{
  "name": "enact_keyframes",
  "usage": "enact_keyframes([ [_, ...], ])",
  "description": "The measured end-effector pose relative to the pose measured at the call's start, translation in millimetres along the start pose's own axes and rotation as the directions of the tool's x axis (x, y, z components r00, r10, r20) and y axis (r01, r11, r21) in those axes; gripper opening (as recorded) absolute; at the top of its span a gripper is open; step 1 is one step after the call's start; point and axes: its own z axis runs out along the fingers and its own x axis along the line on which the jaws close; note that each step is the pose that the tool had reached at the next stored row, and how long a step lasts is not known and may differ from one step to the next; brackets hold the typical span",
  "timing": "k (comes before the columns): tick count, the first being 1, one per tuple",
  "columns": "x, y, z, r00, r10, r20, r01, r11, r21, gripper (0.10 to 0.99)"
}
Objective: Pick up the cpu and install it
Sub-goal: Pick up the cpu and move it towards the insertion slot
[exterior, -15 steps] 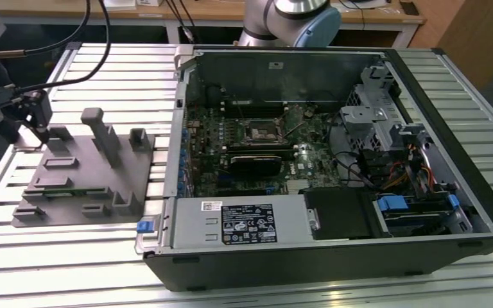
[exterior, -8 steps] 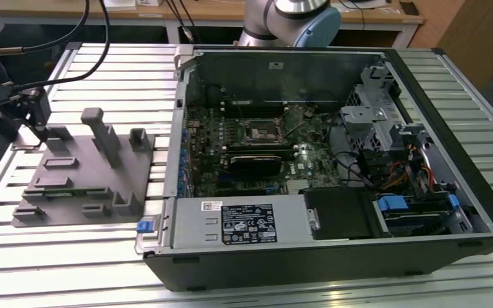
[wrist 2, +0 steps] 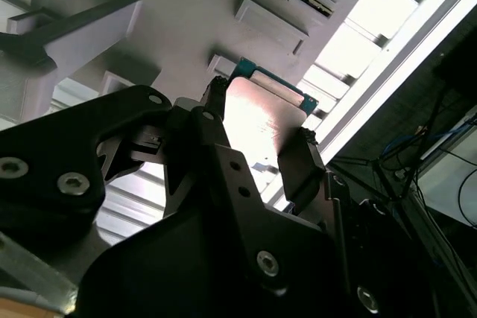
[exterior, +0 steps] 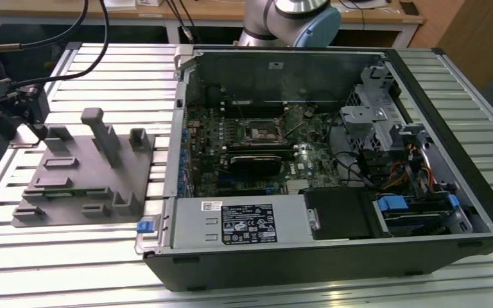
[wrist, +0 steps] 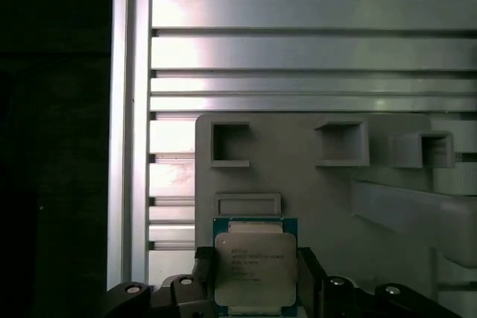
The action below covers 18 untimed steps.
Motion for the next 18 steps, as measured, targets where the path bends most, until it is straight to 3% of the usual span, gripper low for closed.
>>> enact_keyframes([
  [18, -0.2, 1.3, -16.4, 1.0000, 0.000, 0.0001, 0.000, 1.0000, 0.003, 0.533],
])
